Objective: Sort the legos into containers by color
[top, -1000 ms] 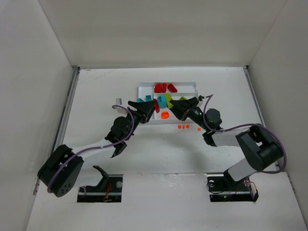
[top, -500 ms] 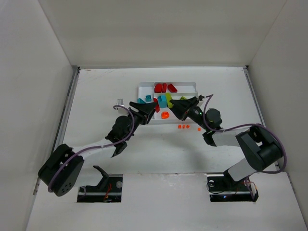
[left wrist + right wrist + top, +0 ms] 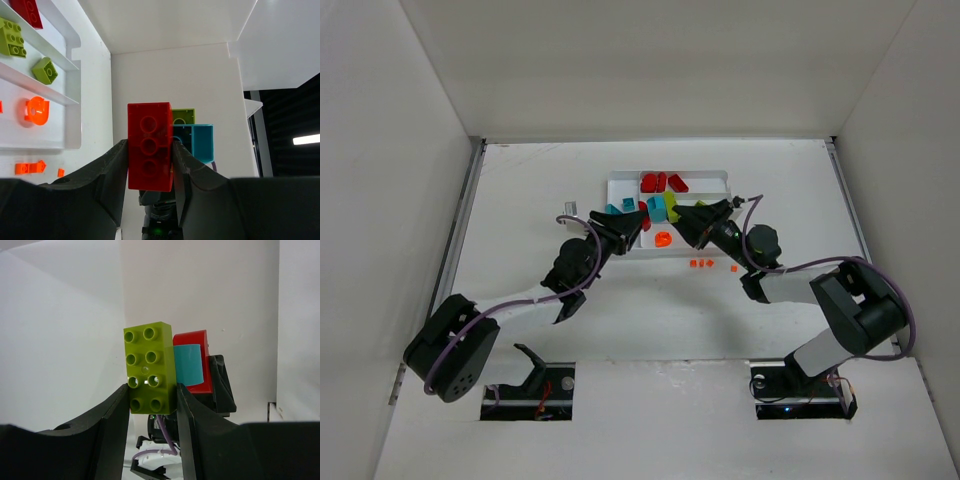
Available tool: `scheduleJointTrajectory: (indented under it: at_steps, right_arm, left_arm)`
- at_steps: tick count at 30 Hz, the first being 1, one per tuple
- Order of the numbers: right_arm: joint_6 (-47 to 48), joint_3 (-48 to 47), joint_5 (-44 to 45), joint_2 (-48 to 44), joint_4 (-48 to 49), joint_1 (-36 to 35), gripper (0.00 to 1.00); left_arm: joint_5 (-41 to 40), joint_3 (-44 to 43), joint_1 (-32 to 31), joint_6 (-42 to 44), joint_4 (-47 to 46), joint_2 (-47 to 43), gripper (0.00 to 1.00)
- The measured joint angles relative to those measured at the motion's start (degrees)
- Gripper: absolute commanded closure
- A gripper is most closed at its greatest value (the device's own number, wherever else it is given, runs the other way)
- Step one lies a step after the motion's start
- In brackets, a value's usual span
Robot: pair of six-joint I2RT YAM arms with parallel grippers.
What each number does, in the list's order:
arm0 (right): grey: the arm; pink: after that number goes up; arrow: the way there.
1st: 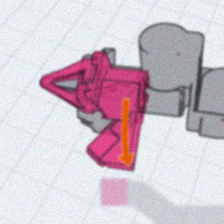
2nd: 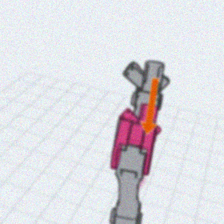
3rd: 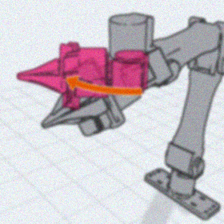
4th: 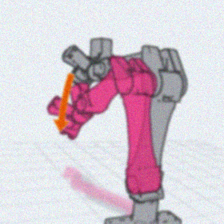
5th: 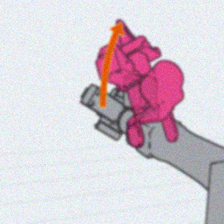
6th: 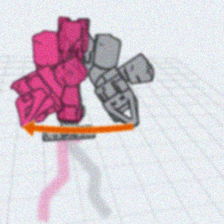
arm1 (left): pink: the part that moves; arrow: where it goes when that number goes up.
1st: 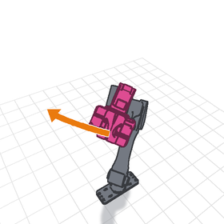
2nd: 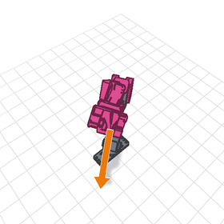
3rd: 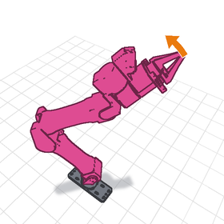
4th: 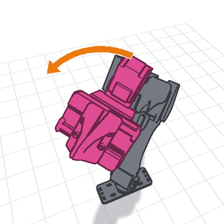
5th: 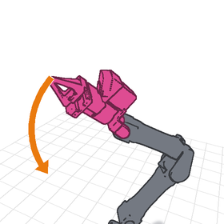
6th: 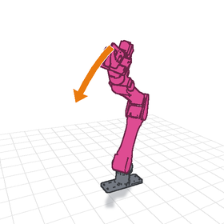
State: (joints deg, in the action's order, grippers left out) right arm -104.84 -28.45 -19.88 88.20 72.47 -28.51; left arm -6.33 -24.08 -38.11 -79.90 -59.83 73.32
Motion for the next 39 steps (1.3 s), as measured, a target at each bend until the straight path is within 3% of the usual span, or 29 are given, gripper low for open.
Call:
scheduleJointTrajectory:
  at_steps: [15,23,29,34,39]
  right_arm:
    - [0.74,3.26,-3.1,-2.47,0.81,7.85,0.78]
    - [10.54,4.5,-4.79,0.37,-0.83,11.39,0.79]
    - [25.97,-0.96,-0.55,-2.14,-20.65,11.13,0.79]
    - [42.8,-12.98,14.45,-6.73,-43.58,9.09,0.78]
    - [57.31,-25.94,27.87,-4.46,-59.25,6.99,0.78]
  left_arm:
    - [1.99,1.2,3.82,5.16,3.61,-3.56,0.91]
    - [5.57,0.42,4.57,8.13,5.18,-3.63,0.9]
    - [10.08,1.18,6.1,9.42,5.64,-5.79,0.89]
    - [13.09,4.33,6.23,11.04,5.7,-8.59,0.88]
    - [15.17,5.88,6.23,12.0,6.03,-9.01,0.87]
